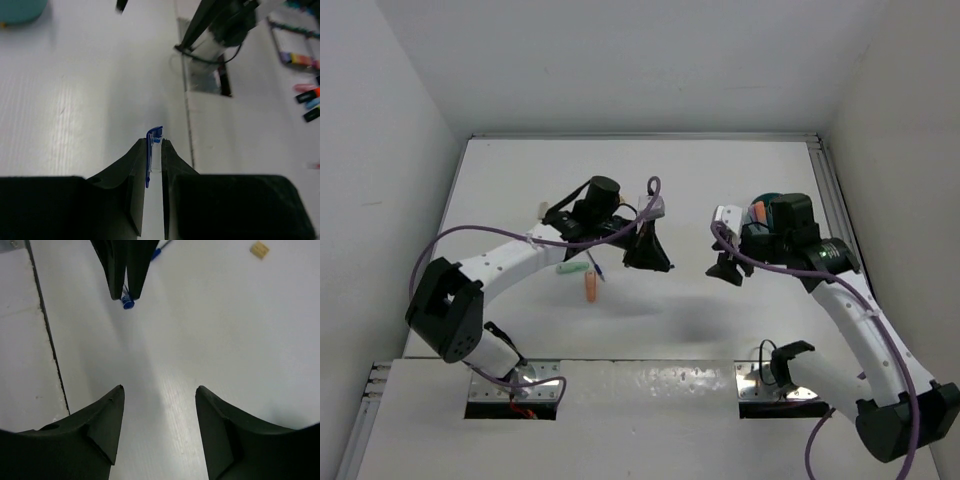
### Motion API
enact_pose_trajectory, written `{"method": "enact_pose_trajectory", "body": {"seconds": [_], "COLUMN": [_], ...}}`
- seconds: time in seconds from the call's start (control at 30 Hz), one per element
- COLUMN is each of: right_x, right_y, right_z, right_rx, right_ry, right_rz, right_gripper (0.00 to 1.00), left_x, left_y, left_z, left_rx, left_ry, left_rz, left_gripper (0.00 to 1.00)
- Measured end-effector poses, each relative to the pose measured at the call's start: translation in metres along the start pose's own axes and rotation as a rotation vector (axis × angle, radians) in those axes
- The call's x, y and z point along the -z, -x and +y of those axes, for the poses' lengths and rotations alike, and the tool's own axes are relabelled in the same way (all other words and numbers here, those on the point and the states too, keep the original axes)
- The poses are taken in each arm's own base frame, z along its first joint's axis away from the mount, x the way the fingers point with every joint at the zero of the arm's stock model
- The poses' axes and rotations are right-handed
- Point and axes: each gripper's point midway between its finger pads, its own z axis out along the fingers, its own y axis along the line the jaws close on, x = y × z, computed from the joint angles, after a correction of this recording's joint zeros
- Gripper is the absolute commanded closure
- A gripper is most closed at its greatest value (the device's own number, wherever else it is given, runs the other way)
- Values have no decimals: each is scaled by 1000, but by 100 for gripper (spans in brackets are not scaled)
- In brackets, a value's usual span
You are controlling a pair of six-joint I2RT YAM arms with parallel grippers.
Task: Sort the stationery into containers
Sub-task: Pick up the pen cap from the center of the board.
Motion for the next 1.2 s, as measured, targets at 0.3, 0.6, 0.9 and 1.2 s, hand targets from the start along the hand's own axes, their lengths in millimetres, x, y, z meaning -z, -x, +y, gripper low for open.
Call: {"method": "enact_pose_trajectory", "body": {"seconds": [0.3, 0.6, 0.9, 1.2], "right_x": [-6, -19, -27, -34], "right_y": [63, 55, 55, 60], "right_z": [26, 64, 62, 62], "right_rx": [372, 592, 643, 669], "right_ry": [131, 268, 256, 250], "right_rz": [-70, -8, 24, 14], "right_gripper": [38, 46, 53, 61], "left_x": [6, 6, 6, 6], "left_y": [35, 42, 43, 45], "left_z": [-48, -60, -60, -60], "left_rx": [107, 157, 188, 192], "left_ry": [-196, -250, -256, -257], "left_rz": [-68, -75, -74, -79], "left_gripper": [100, 100, 100, 100]}}
